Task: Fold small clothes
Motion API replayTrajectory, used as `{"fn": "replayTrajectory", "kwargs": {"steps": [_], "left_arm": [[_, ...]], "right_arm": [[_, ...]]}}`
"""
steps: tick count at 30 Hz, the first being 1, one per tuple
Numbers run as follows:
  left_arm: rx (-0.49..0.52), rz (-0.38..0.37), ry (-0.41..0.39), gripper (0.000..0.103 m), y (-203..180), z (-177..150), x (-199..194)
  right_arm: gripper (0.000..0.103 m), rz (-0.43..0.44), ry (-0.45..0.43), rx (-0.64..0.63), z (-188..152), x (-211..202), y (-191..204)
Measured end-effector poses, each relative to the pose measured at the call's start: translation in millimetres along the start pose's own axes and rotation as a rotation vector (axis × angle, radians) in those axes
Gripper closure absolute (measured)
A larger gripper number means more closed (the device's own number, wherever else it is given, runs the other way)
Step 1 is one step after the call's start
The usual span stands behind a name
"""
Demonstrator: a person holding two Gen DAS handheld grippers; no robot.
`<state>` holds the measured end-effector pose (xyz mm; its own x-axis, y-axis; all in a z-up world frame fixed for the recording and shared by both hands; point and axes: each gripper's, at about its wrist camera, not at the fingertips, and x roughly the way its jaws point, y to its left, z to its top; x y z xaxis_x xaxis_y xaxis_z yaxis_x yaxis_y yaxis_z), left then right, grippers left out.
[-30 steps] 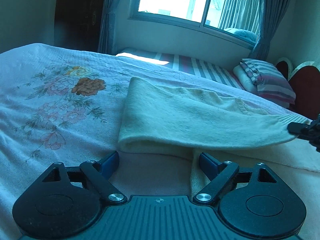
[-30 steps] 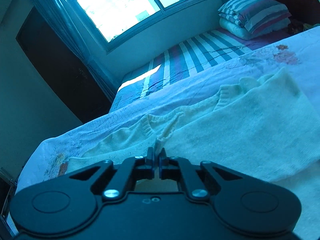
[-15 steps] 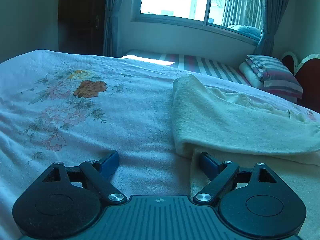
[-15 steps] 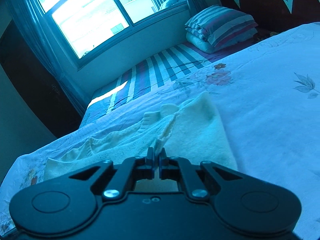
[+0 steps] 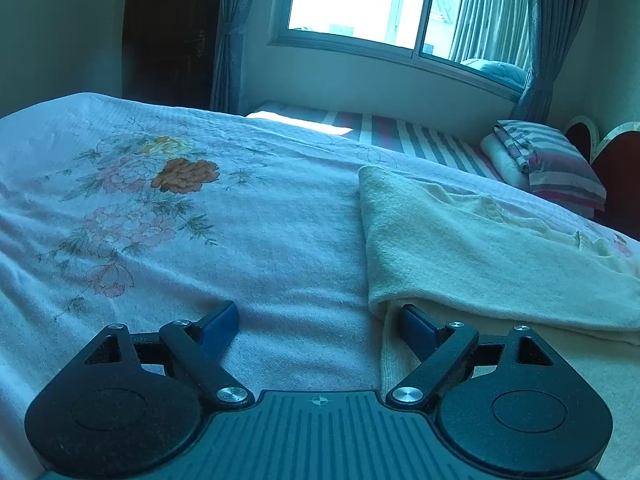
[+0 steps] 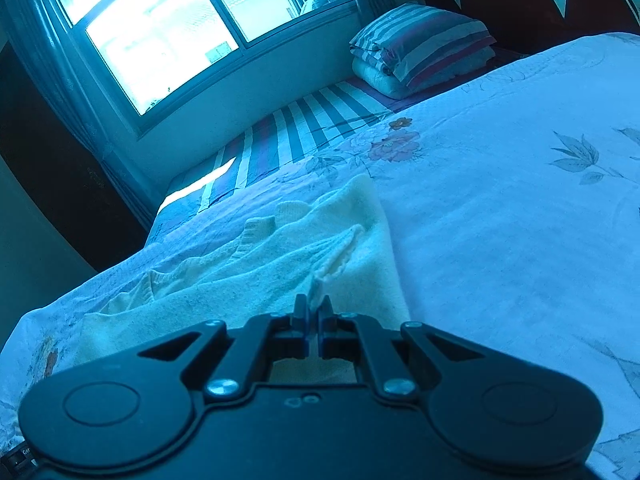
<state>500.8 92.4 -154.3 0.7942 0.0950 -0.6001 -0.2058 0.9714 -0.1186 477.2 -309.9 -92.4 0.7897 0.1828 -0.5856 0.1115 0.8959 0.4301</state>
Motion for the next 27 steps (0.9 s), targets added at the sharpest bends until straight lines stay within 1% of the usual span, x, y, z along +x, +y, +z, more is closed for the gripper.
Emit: {"fn": "replayTrajectory", "kwargs": {"steps": [4, 10, 11, 13, 15, 16, 17, 18, 19, 21, 23, 25, 27], "left_arm": [[0.0, 0.0, 0.0, 0.017, 0.3, 0.0, 0.1], [-0.017, -0.008, 0.002, 0.017, 2.7, 0.4, -1.5], [-0.019, -0.006, 0.003, 0.017, 2.9, 0.3, -2.6], [-0.018, -0.009, 0.006, 0.017, 5.2, -0.4, -4.9], [-0.015, -0.011, 0.011, 0.017, 11.9, -1.5, -11.6], [-0.015, -0.001, 0.011, 0.017, 16.8, -2.3, -16.1], [-0.016, 0.025, 0.004, 0.017, 23.8, -2.3, -23.1], [-0.017, 0.036, -0.009, 0.017, 27.1, -1.3, -28.3], [-0.023, 0.034, -0.032, 0.017, 29.7, 3.7, -34.1], [-0.011, -0.005, -0.068, 0.017, 20.0, 17.2, -37.2], [0.026, -0.081, -0.089, 0.017, -4.2, 33.0, -32.8], [0.065, -0.166, -0.085, 0.017, -31.5, 43.4, -24.8], [0.115, -0.235, -0.057, 0.017, -54.8, 47.3, -12.3]], "right_arm": [[0.098, -0.007, 0.008, 0.019, -4.9, -2.3, -4.3], [0.098, -0.02, 0.027, 0.017, -11.7, 7.7, -10.9], [0.099, -0.02, 0.025, 0.017, -11.6, 7.8, -11.7], [0.098, -0.03, 0.01, 0.022, -11.1, 4.5, -14.3], [0.095, -0.056, -0.015, 0.031, -9.7, -4.1, -19.1], [0.093, -0.075, -0.034, 0.032, -8.3, -10.8, -21.5], [0.091, -0.096, -0.058, 0.024, -6.3, -19.7, -23.3], [0.092, -0.097, -0.076, 0.013, -3.7, -27.0, -22.6], [0.095, -0.071, -0.089, -0.005, -0.2, -32.1, -20.0], [0.095, -0.024, -0.079, -0.06, 3.7, -30.7, -6.2], [0.097, 0.023, -0.041, -0.121, 3.9, -19.0, 12.9], [0.097, 0.054, 0.006, -0.179, 0.0, -4.3, 29.9], [0.097, 0.051, 0.04, -0.227, -5.4, 7.5, 39.7]]}}
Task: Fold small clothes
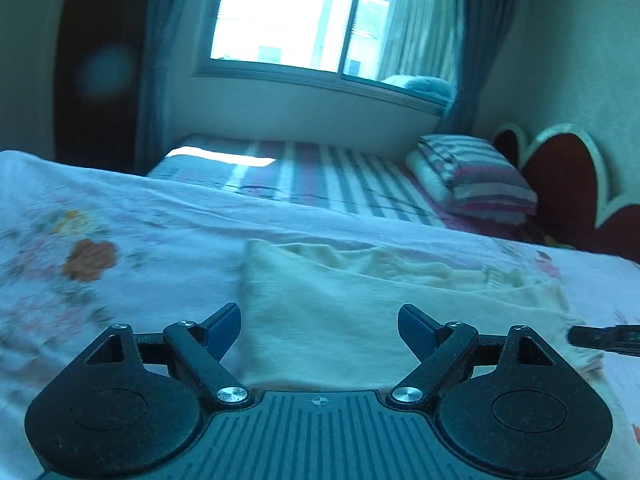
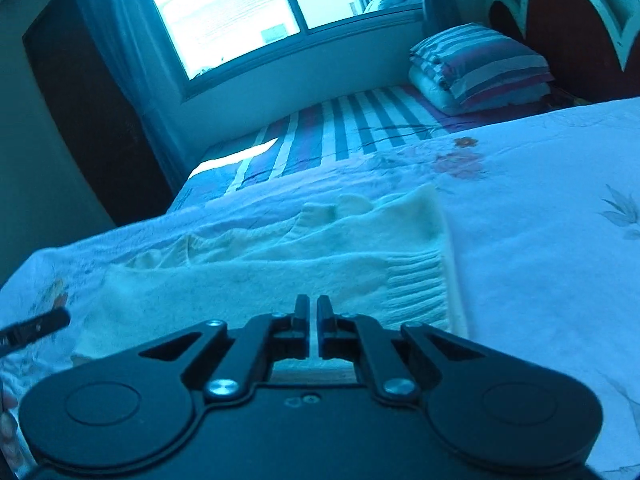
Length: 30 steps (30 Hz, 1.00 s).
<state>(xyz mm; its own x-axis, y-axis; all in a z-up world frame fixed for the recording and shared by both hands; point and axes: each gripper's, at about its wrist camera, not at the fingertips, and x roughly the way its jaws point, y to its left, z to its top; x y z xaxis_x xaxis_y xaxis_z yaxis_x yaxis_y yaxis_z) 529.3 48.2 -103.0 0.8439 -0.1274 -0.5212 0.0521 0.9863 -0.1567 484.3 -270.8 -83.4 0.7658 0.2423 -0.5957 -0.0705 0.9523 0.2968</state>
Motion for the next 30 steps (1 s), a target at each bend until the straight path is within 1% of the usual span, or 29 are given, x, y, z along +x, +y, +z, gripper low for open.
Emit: {"fn": "replayTrajectory", "kwargs": {"steps": [1, 2, 4, 6, 7, 8, 10, 13, 16, 17, 18, 19, 20, 21, 22, 23, 24, 25, 26, 27, 28, 30], "left_arm": [[0.033, -0.031, 0.028, 0.017, -10.0, -0.2, 13.4], [0.048, -0.038, 0.059, 0.017, -13.8, -2.1, 25.0], [0.066, -0.019, 0.15, 0.017, -12.3, -8.3, 45.4], [0.101, -0.005, 0.11, 0.017, -10.5, -5.7, 35.3], [0.103, -0.003, 0.084, 0.017, -9.1, -1.2, 30.3], [0.096, -0.007, 0.057, 0.017, -8.1, 6.7, 27.5], [0.086, -0.021, 0.035, 0.017, -8.9, 18.5, 34.0], [0.122, -0.044, 0.051, 0.017, -16.6, 32.8, 59.4], [0.148, -0.022, 0.09, 0.017, -15.8, 34.9, 82.8], [0.153, -0.007, 0.109, 0.017, -13.5, 33.8, 88.7], [0.15, 0.014, 0.141, 0.017, -7.9, 30.4, 96.0], [0.129, 0.01, 0.145, 0.017, 1.1, 26.6, 97.9], [0.105, 0.011, 0.131, 0.017, 10.7, 25.5, 93.6], [0.093, 0.026, 0.126, 0.017, 17.1, 26.2, 89.0], [0.072, 0.06, 0.111, 0.017, 25.5, 27.1, 79.2], [0.056, 0.063, 0.095, 0.017, 31.0, 26.8, 71.5], [0.047, 0.054, 0.085, 0.017, 36.7, 25.1, 65.7], [0.056, 0.057, 0.089, 0.017, 38.3, 22.7, 63.9], [0.083, 0.072, 0.112, 0.017, 39.1, 18.2, 68.2], [0.098, 0.082, 0.142, 0.017, 39.7, 13.4, 73.3], [0.087, 0.077, 0.149, 0.017, 42.6, 9.1, 75.7], [0.05, 0.072, 0.147, 0.017, 48.3, 10.1, 69.1]], "right_arm": [[0.097, -0.013, 0.013, -0.009, -1.8, 4.2, 0.4], [0.098, -0.048, 0.022, -0.012, -2.7, 7.4, -2.6], [0.103, -0.155, 0.03, 0.011, -3.1, 9.5, -18.8], [0.103, -0.148, 0.01, 0.08, 0.5, -0.9, -39.1], [0.095, -0.152, -0.022, 0.069, 3.9, -8.0, -41.6], [0.093, -0.154, -0.052, 0.05, 7.0, -12.3, -41.0], [0.093, -0.111, -0.06, 0.052, 17.3, -7.8, -38.7], [0.093, -0.076, -0.047, 0.008, 28.2, 11.4, -23.5], [0.091, -0.046, 0.007, -0.058, 28.4, 32.7, -10.8], [0.091, -0.069, 0.025, -0.088, 26.7, 39.0, -9.4], [0.092, -0.115, 0.044, -0.103, 25.4, 45.7, -12.0], [0.1, -0.143, 0.049, -0.093, 24.9, 49.6, -19.1], [0.103, -0.134, 0.04, -0.055, 26.1, 47.5, -28.7], [0.103, -0.146, 0.042, -0.033, 28.6, 42.2, -34.7], [0.099, -0.162, 0.028, -0.028, 30.9, 34.3, -35.3], [0.087, -0.169, -0.002, -0.03, 31.4, 24.8, -34.0], [0.086, -0.156, -0.024, -0.038, 30.5, 17.6, -31.5], [0.086, -0.124, -0.029, -0.05, 28.7, 13.9, -28.7], [0.087, -0.101, -0.021, -0.06, 25.8, 14.8, -25.7], [0.088, -0.095, 0.003, -0.078, 21.1, 19.7, -22.9], [0.089, -0.119, 0.052, -0.093, 16.5, 30.0, -22.4], [0.089, -0.127, 0.051, -0.07, 13.6, 32.4, -25.2]]}}
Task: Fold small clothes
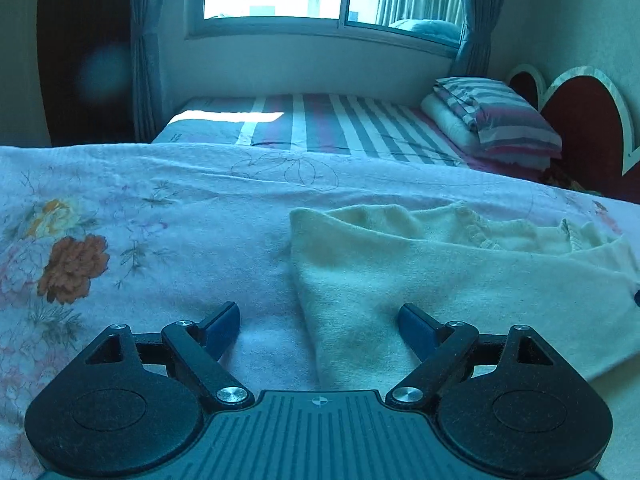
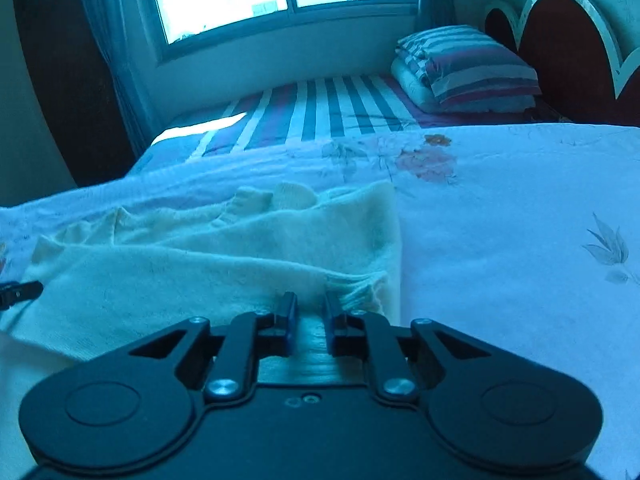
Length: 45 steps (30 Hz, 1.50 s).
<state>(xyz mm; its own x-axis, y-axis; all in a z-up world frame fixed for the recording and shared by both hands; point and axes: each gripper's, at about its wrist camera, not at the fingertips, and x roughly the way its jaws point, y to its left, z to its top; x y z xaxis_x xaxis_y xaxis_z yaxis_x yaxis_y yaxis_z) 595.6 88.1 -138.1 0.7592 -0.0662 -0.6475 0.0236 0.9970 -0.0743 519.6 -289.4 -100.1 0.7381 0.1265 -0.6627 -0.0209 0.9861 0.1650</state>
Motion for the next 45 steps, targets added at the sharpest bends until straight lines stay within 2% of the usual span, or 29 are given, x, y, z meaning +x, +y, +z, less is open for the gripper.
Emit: {"fn": "replayTrajectory", "kwargs": {"steps": [1, 2, 3, 5, 6, 7, 9, 11, 13, 15, 20, 23, 25, 27, 29, 30, 31, 33, 34, 36, 39, 42, 45], "left_arm": [[-0.006, 0.007, -0.008, 0.017, 1.0, 0.0, -6.8], [-0.015, -0.002, -0.038, 0.017, 3.2, -1.6, -18.9], [-0.023, -0.022, -0.071, 0.017, 6.3, -5.0, -31.8], [-0.024, -0.029, -0.063, 0.017, 9.6, -11.1, -39.7], [-0.012, -0.028, -0.033, 0.017, 9.7, -14.8, -34.6], [0.004, -0.016, 0.026, 0.017, 9.3, -18.9, -23.5], [0.014, -0.015, 0.016, 0.013, 10.0, -24.0, -20.9], [-0.006, -0.023, 0.023, 0.013, 11.0, -19.9, -33.8], [-0.014, -0.064, -0.023, 0.013, 12.3, -19.8, -56.3], [-0.012, -0.083, -0.051, 0.013, 13.7, -28.0, -79.9], [-0.045, -0.146, -0.044, 0.013, 22.0, -71.5, -138.5], [-0.063, -0.171, 0.002, 0.013, 30.2, -113.1, -165.8], [-0.092, -0.178, 0.061, 0.014, 35.1, -142.4, -179.5], [-0.089, -0.188, 0.078, 0.014, 36.8, -166.6, -198.2], [-0.084, -0.21, 0.087, 0.021, 34.4, -186.6, -222.8], [-0.098, -0.228, 0.096, 0.028, 34.3, -194.6, -232.2], [-0.124, -0.243, 0.105, 0.04, 34.4, -204.2, -242.4], [-0.164, -0.244, 0.119, 0.045, 34.4, -222.1, -260.9], [-0.185, -0.238, 0.116, 0.045, 35.0, -230.9, -272.2], [-0.254, -0.271, 0.127, 0.045, 37.0, -246.6, -290.1], [-0.378, -0.373, 0.18, 0.045, 41.7, -274.4, -308.2], [-0.464, -0.428, 0.174, 0.045, 42.9, -299.6, -321.6], [-0.605, -0.468, 0.153, 0.045, 55.2, -312.4, -318.4]], "right_arm": [[0.089, 0.0, 0.004, 0.021, 3.2, -3.6, -0.6], [0.084, 0.003, -0.021, 0.027, 5.8, -13.1, -0.2], [0.084, 0.008, -0.053, 0.021, 6.3, -22.4, 0.5], [0.083, 0.025, -0.077, 0.002, 3.6, -33.9, 1.9], [0.084, 0.02, -0.049, -0.009, 0.7, -28.8, 2.9], [0.085, -0.009, 0.03, -0.017, -2.9, -14.6, 3.7], [0.085, -0.022, 0.035, -0.031, -5.5, -12.4, 6.2], [0.084, -0.01, 0.031, 0.0, 0.8, -30.2, 6.7], [0.084, 0.011, -0.035, 0.021, 0.3, -62.1, 1.3], [0.082, 0.027, -0.061, 0.051, -6.1, -92.7, -8.4], [0.077, 0.02, -0.079, 0.151, -47.5, -170.4, -37.2], [0.071, 0.009, -0.044, 0.179, -84.4, -209.4, -48.9], [0.068, 0.017, -0.017, 0.199, -109.6, -228.5, -54.3], [0.068, 0.018, 0.019, 0.23, -136.9, -245.7, -61.0], [0.068, 0.043, 0.051, 0.269, -163.4, -260.3, -68.5], [0.068, 0.061, 0.065, 0.291, -175.4, -266.4, -72.4], [0.07, 0.092, 0.084, 0.306, -188.7, -271.8, -75.9], [0.07, 0.126, 0.105, 0.304, -210.3, -282.1, -77.7], [0.07, 0.147, 0.114, 0.304, -220.7, -287.5, -77.9], [0.07, 0.191, 0.129, 0.308, -239.0, -297.9, -78.6], [0.07, 0.224, 0.144, 0.324, -260.8, -315.4, -76.7], [0.07, 0.271, 0.158, 0.372, -276.5, -327.0, -78.1], [0.068, 0.316, 0.163, 0.435, -282.3, -328.1, -81.4]]}}
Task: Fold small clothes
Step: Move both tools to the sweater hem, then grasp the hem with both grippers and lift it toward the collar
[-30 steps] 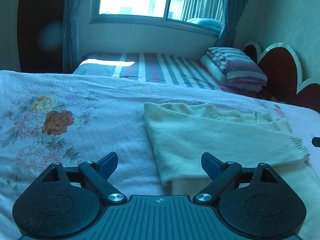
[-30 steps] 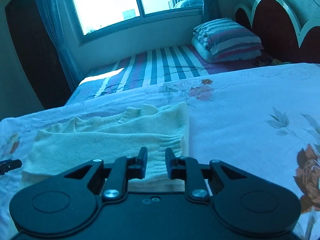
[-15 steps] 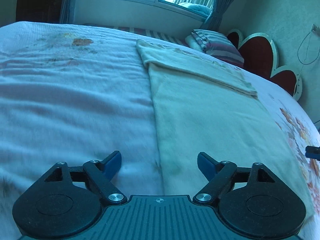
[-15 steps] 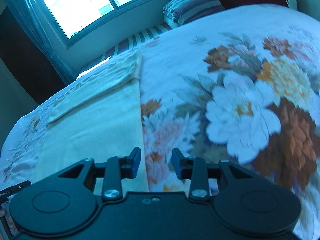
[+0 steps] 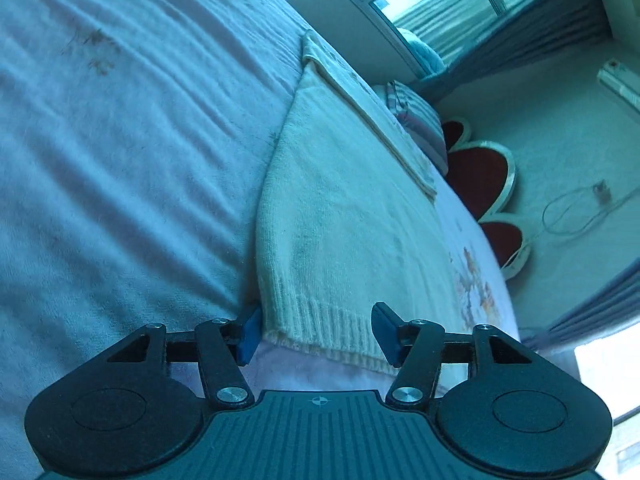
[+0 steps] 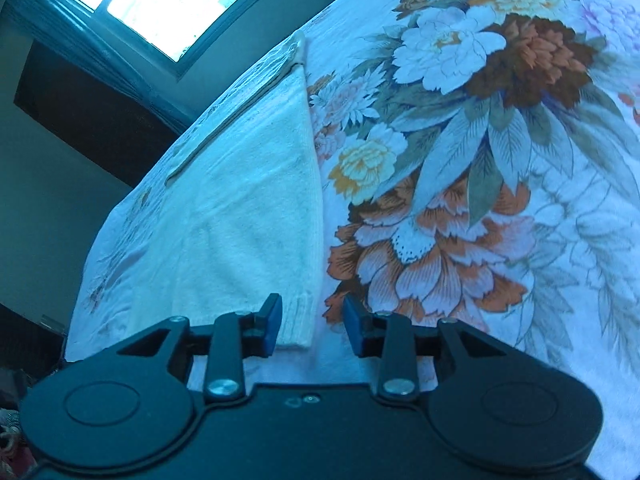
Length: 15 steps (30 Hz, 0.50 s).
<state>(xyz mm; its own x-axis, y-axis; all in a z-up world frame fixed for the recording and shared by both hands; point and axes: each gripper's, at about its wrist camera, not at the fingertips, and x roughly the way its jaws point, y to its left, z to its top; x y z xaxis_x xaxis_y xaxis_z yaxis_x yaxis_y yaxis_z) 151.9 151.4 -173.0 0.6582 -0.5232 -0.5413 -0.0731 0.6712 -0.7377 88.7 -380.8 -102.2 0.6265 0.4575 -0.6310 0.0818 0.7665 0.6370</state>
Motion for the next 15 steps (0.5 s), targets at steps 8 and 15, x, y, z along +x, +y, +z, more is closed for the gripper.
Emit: {"fn": "replayTrajectory", "kwargs": {"steps": [8, 15], "left_arm": [[0.007, -0.048, 0.029, 0.045, 3.2, 10.7, 21.9], [0.01, -0.058, 0.045, 0.053, 1.8, 10.2, 23.6]], "right_arm": [[0.071, 0.065, 0.033, 0.127, 16.8, 21.4, -11.1], [0.069, 0.094, 0.065, 0.101, 16.0, 26.0, -10.9]]}}
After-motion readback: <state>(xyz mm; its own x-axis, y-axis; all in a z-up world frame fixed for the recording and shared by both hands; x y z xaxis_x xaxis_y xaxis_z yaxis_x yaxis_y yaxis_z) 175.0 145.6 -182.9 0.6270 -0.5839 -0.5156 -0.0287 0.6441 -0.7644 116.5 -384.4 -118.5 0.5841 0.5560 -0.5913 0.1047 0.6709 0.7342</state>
